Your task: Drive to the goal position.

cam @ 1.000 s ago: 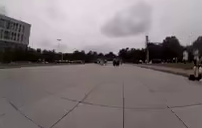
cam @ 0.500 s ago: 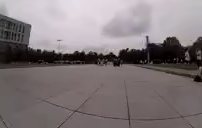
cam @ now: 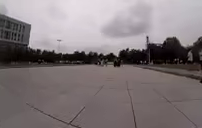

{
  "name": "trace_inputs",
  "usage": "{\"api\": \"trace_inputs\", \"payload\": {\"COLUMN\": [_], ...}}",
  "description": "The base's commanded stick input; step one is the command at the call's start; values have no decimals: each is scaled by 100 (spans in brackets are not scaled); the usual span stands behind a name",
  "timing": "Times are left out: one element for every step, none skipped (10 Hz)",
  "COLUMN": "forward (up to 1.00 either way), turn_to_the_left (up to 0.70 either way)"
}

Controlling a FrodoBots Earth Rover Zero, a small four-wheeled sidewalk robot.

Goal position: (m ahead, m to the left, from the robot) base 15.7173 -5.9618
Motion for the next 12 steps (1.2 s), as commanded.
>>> {"api": "trace_inputs", "payload": {"forward": [60,60,60,60,60,60,60,60,60,60,60,60], "turn_to_the_left": [1,1,1,1,1,1,1,1,1,1,1,1]}}
